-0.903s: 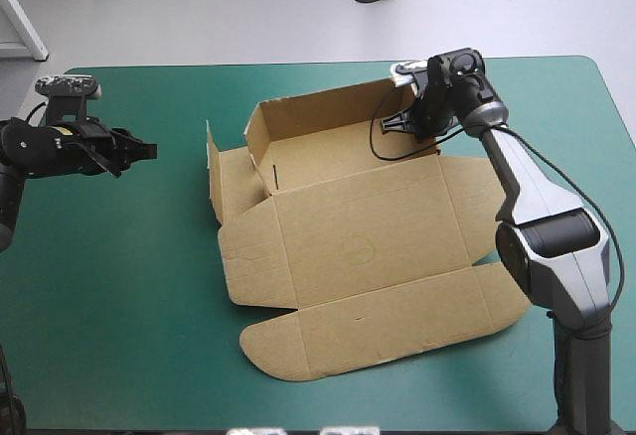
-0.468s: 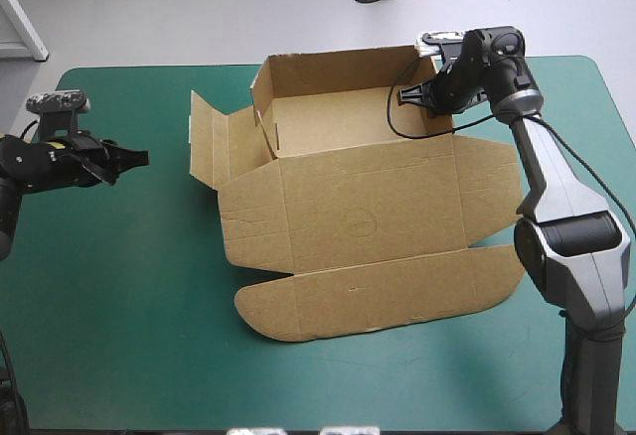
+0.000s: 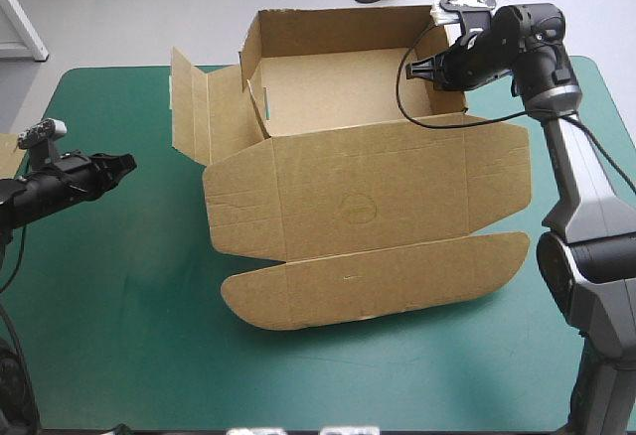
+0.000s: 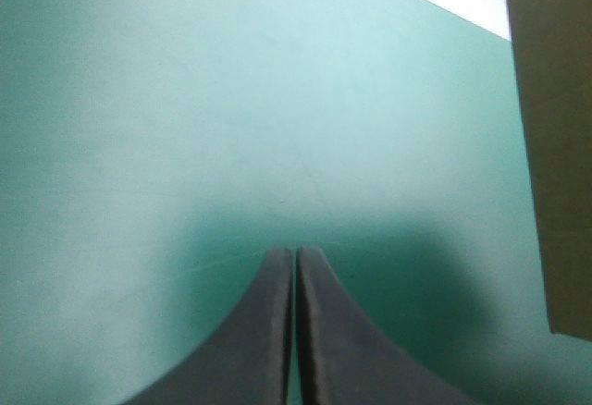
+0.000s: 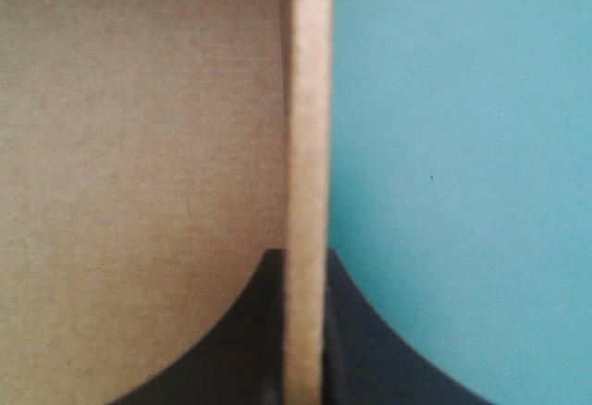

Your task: Fold the box

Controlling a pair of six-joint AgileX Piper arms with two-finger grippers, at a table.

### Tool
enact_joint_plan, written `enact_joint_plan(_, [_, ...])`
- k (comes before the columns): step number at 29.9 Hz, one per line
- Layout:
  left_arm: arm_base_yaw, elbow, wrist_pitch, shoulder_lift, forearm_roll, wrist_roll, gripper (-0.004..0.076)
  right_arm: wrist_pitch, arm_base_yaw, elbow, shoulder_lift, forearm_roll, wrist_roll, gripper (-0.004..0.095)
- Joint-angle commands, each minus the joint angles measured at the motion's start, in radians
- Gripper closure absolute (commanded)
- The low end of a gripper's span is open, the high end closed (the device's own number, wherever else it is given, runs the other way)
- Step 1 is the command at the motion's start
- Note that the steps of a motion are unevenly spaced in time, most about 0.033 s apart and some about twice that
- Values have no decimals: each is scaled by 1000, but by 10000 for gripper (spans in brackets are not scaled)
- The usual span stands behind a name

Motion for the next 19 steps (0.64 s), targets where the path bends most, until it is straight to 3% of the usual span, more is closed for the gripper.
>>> enact_joint_plan(1, [4,-22,103,40,-252,130,734,7,-8,-33,-106,43,4,927])
enact_joint_plan(6, [4,-22,253,160,-452,245,734,7,-8,-32,-136,67,8,927])
enact_joint_plan(10, [4,-22,433,244,-587,310,734,7,-8,-32,-139,96,6,927])
enact_joint_plan(19, [-21,-58,510,283,-653,327,734,7,-6,-30,-139,134,6,926])
